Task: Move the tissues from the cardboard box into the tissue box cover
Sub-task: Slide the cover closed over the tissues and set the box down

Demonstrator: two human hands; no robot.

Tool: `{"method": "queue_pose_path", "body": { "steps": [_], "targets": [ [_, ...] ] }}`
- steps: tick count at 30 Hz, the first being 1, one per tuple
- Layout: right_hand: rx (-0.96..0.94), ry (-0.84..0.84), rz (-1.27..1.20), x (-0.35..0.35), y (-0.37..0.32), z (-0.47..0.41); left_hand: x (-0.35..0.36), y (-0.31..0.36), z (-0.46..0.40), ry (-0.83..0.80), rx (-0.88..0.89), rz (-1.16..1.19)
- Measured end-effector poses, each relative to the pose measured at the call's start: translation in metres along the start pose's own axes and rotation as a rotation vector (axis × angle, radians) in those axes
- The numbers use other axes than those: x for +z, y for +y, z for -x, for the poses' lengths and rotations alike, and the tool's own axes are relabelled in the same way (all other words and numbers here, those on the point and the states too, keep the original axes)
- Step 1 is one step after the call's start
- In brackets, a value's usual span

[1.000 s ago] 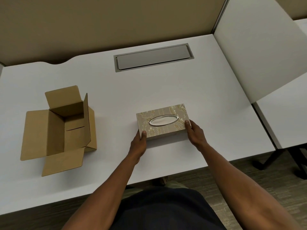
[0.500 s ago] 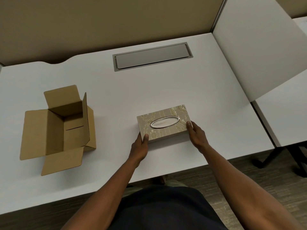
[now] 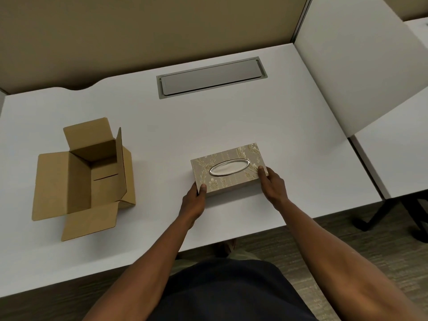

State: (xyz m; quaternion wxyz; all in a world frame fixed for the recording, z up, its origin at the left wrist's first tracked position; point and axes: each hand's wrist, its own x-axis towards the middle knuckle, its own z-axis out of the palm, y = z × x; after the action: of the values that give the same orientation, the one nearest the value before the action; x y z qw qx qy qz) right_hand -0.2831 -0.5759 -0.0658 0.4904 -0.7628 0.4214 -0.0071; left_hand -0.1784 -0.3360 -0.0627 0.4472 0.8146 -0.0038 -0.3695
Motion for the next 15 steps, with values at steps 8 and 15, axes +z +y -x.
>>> {"method": "queue_pose_path", "body": {
  "steps": [8, 15],
  "targets": [
    [-0.008, -0.022, 0.069, -0.004, 0.0, 0.004, -0.001, -0.004, 0.001, -0.007, 0.031, -0.054],
    [0.029, 0.112, 0.261, 0.001, -0.014, 0.023, -0.018, 0.0, 0.005, -0.033, 0.05, -0.162]
  ]
}}
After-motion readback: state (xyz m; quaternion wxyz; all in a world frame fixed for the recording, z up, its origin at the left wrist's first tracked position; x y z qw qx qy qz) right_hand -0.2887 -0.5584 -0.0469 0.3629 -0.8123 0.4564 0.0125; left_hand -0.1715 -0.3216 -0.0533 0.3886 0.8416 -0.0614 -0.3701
